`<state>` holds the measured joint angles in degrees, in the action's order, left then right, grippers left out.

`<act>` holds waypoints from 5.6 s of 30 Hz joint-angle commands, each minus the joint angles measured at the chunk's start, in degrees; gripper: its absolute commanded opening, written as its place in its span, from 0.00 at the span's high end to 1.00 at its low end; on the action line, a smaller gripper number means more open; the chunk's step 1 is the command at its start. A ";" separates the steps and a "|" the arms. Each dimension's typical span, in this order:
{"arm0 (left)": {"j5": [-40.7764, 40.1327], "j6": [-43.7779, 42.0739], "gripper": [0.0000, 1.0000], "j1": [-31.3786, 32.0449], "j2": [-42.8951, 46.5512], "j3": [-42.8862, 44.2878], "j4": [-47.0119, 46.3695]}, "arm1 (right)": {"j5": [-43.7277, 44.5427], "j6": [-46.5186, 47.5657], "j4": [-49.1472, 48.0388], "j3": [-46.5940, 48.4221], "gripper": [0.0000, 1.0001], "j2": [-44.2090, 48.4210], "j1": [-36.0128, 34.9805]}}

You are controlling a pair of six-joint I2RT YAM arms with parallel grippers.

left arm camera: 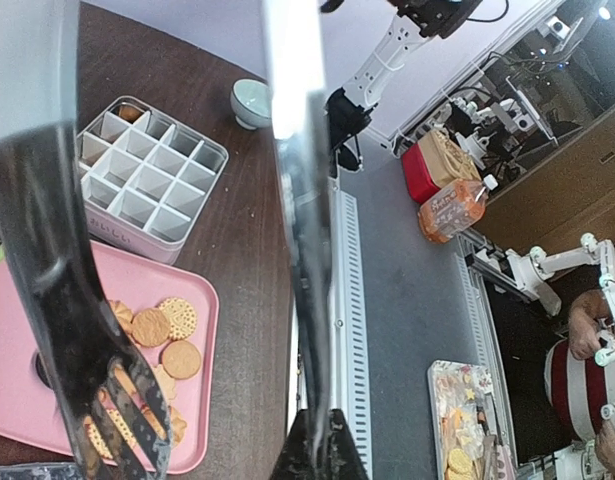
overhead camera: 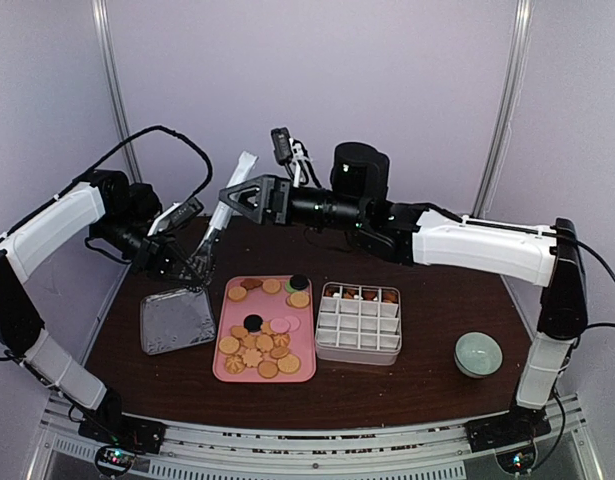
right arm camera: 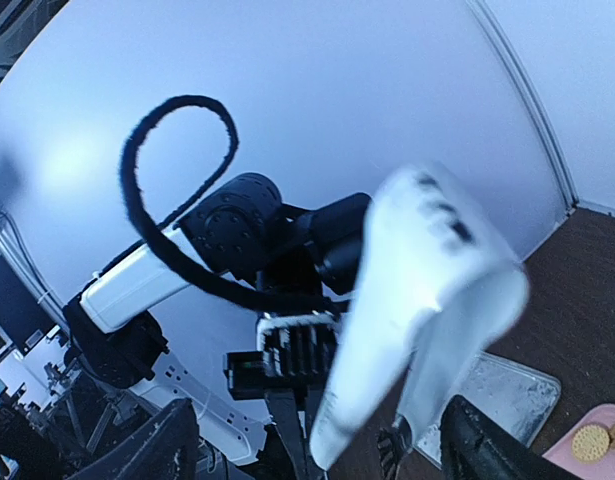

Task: Pack the cookies
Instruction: Pass from the right arm to the left, then pass from the left arm to the right, then pick up the fake cookies from the plate.

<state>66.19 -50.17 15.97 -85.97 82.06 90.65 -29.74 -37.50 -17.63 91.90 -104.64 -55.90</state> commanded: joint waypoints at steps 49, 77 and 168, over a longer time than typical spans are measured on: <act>-6.50 -4.23 1.00 0.59 1.25 0.24 2.38 | -28.07 -6.43 4.31 15.65 0.43 -14.04 3.94; -4.38 -5.46 1.00 0.67 0.64 0.46 4.18 | -14.47 -1.39 5.21 11.60 0.45 -10.50 1.90; -36.78 18.16 0.10 -21.00 8.81 -11.92 -26.18 | 44.62 26.66 34.57 21.30 0.63 -20.27 -16.08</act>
<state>29.30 -32.38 -4.47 -76.97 69.60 65.82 11.86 -11.77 17.26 111.26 -123.98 -71.50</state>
